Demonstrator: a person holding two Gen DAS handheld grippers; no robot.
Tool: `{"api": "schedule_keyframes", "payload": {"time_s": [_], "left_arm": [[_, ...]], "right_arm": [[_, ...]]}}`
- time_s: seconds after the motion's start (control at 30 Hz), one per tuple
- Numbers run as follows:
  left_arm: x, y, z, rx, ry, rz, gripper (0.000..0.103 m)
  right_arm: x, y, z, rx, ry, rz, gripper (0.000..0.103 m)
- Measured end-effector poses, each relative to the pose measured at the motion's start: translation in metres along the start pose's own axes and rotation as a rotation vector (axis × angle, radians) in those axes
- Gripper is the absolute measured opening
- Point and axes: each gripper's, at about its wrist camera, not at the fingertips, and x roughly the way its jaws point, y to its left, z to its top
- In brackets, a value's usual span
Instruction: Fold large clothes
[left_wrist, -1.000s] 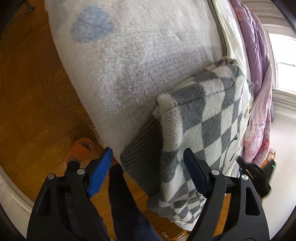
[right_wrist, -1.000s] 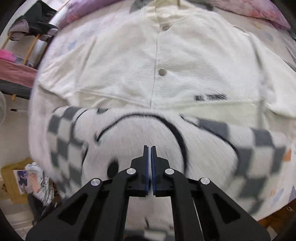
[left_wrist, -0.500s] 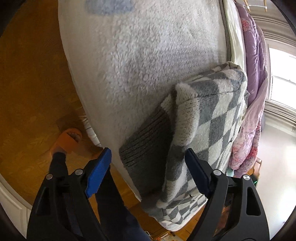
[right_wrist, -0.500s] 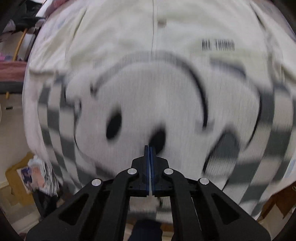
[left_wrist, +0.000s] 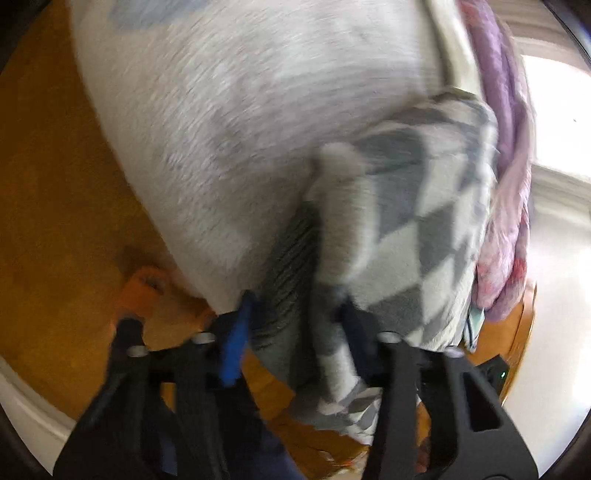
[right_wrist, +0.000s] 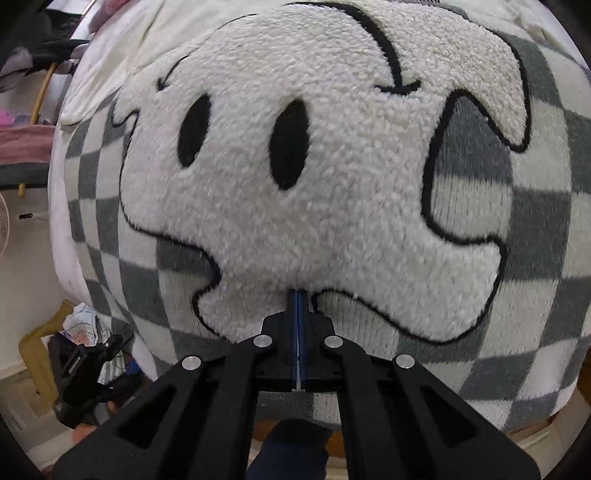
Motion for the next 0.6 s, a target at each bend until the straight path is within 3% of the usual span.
{"api": "schedule_keyframes", "payload": {"time_s": [0.1, 0.23, 0.3, 0.37, 0.5, 0.6], "left_arm": [[-0.017, -0.02, -0.004, 0.082, -0.02, -0.001, 0.02], [-0.037, -0.046, -0.013, 0.183, -0.027, -0.038, 0.017], [-0.044, -0.056, -0.016, 0.211, -0.015, -0.057, 0.017], [-0.047, -0.063, -0.016, 0.225, 0.005, -0.082, 0.017], [-0.05, -0.075, -0.015, 0.246, 0.045, -0.111, 0.017], [-0.054, -0.083, -0.015, 0.282, 0.055, -0.106, 0.017]], "right_arm": [[-0.01, 0.021, -0.017, -0.075, -0.061, -0.024, 0.006], [-0.027, 0.06, -0.047, -0.197, -0.149, 0.073, 0.009], [-0.036, 0.076, -0.066, -0.268, -0.203, 0.124, 0.027], [-0.043, 0.092, -0.08, -0.333, -0.256, 0.169, 0.053], [-0.027, 0.141, -0.114, -0.516, -0.294, 0.216, 0.059], [-0.004, 0.158, -0.115, -0.606, -0.3, 0.157, 0.059]]}}
